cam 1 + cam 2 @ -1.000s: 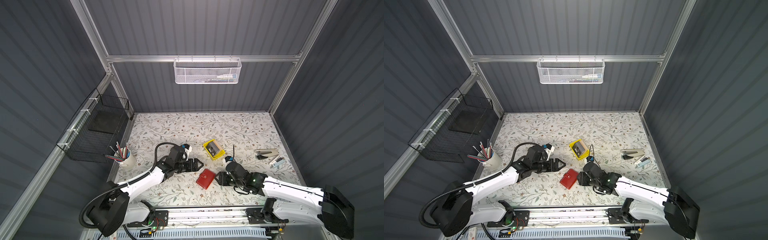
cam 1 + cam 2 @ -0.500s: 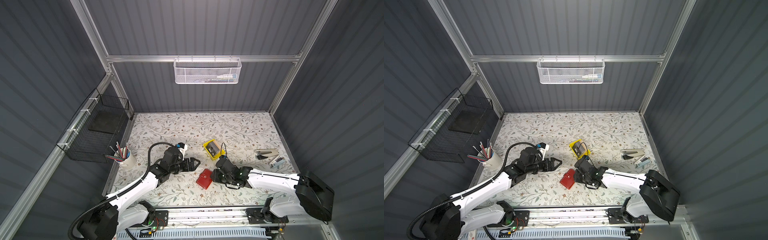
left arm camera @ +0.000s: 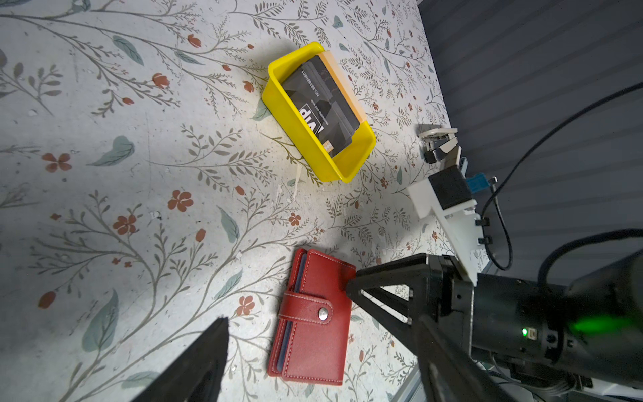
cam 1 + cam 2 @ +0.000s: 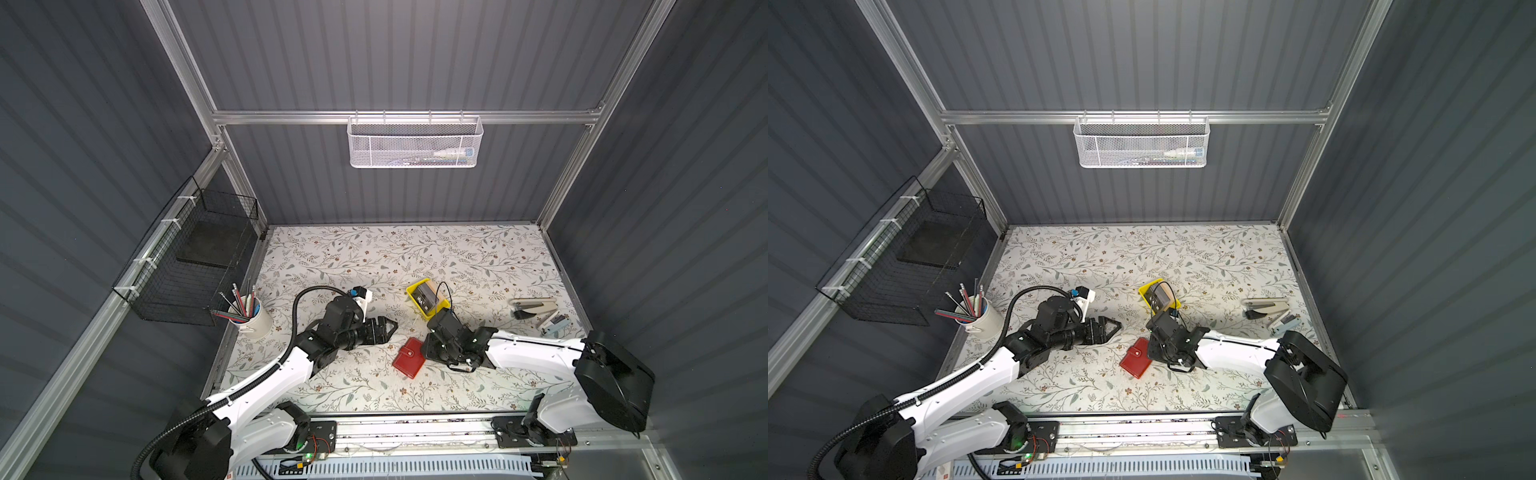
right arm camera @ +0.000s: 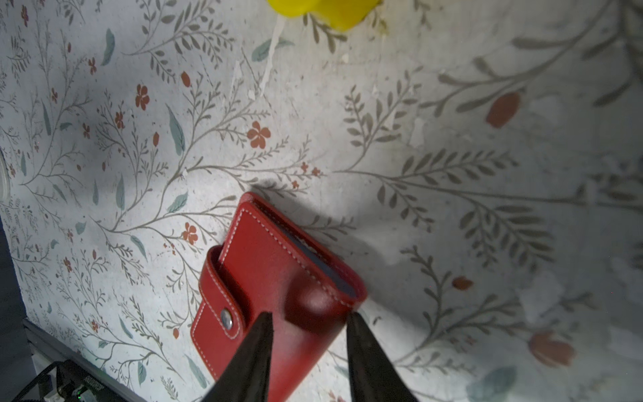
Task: Insert credit cards into a card holder
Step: Rotate the card holder at the center of the table.
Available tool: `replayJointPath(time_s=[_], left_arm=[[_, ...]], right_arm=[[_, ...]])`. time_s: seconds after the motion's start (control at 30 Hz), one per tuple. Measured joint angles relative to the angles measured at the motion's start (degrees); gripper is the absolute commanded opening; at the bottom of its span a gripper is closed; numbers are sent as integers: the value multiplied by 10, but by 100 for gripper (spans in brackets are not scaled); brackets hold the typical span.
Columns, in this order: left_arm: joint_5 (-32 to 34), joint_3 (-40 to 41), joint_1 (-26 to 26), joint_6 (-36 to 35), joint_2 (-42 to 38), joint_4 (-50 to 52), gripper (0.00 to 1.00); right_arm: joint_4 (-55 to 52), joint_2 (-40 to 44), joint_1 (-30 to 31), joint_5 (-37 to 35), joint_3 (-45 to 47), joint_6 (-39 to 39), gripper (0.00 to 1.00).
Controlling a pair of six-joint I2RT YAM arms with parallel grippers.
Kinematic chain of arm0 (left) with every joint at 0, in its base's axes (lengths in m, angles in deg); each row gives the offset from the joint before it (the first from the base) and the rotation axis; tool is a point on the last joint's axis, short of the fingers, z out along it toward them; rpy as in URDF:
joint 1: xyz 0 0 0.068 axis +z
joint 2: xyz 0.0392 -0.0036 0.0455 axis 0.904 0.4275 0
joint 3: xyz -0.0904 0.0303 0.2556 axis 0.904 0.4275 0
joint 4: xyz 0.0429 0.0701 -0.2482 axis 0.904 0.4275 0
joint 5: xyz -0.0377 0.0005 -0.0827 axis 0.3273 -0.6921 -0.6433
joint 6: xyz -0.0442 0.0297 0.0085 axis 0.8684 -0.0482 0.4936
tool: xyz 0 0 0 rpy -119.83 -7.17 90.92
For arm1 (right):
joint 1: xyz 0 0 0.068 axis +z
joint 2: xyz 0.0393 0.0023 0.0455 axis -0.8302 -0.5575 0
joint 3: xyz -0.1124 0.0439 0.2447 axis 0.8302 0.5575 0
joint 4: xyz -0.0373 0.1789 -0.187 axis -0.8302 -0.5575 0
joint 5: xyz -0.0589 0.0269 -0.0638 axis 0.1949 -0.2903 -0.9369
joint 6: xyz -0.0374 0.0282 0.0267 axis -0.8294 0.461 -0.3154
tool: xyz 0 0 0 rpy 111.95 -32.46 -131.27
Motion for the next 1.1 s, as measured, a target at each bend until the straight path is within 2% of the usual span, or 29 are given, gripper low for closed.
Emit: replayJointPath(time_s=[0.27, 0.4, 0.53, 0.67, 0.83, 1.1], left_arm=[[0, 14, 0, 0, -1, 5, 84], [2, 16, 0, 0, -10, 16, 84], [2, 16, 0, 0, -15, 16, 84], [2, 17, 0, 0, -14, 20, 84], [-8, 17, 0, -6, 7, 15, 84], [-63, 2, 0, -16, 101, -28, 81]], right_arm=[[30, -87, -23, 44, -94, -42, 39], [45, -101, -22, 59, -129, -67, 39], [39, -75, -20, 56, -130, -85, 39], [32, -3, -4, 45, -78, -85, 43], [-23, 74, 57, 19, -20, -79, 49], [-71, 82, 134, -5, 0, -66, 50]])
